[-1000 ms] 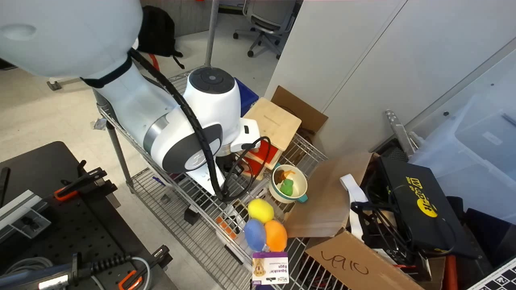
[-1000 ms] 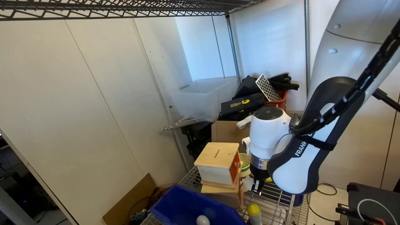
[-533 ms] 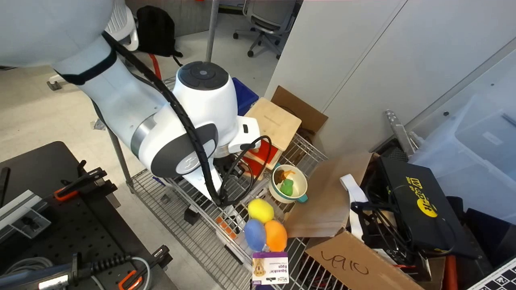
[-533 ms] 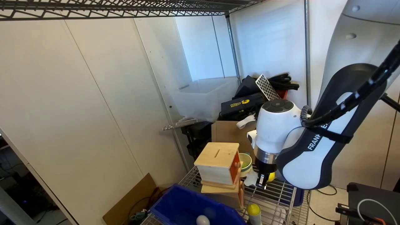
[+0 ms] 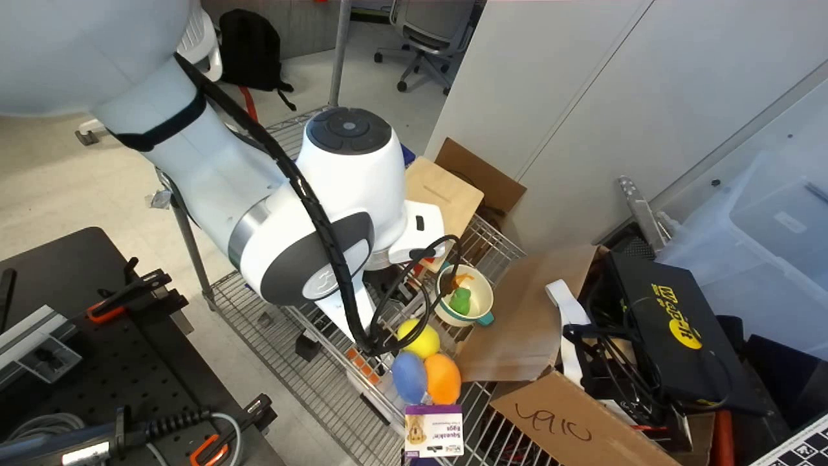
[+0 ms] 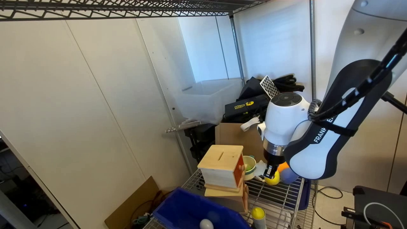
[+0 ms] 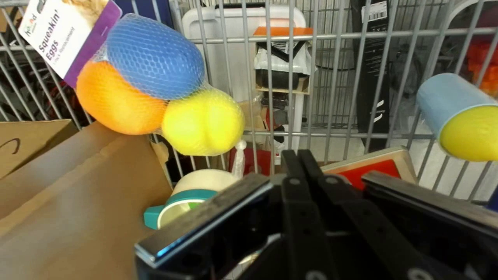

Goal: Remove the white object from the tray, put it on the shelf, and then put it in the bowl

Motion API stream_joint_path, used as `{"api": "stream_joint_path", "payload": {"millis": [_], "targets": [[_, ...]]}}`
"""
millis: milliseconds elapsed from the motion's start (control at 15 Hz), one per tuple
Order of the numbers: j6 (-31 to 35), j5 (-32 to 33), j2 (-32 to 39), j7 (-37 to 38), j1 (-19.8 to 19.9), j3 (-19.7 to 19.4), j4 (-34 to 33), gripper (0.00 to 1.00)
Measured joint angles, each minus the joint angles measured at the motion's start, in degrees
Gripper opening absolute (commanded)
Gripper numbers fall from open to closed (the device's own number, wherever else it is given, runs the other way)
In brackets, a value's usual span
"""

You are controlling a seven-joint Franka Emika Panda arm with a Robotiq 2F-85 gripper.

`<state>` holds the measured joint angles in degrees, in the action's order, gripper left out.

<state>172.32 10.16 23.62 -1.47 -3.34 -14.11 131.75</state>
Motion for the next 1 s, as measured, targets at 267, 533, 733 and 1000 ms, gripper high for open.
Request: {"api": "stream_joint_path", "payload": {"millis": [267, 533, 733, 1000], "targets": [[-1.86, 0.16, 0.03, 2.24, -0.66, -2.04, -1.53, 0.01], [-7.09, 0.68, 0.45, 5.37, -0.7, -2.84, -4.87, 0.01], [-11.61, 0.84, 1.48, 7.14, -0.7, -2.73, -8.26, 0.01], [-16.96, 0.93, 4.12, 9.18, -0.7, -2.22, -13.51, 0.01]]}}
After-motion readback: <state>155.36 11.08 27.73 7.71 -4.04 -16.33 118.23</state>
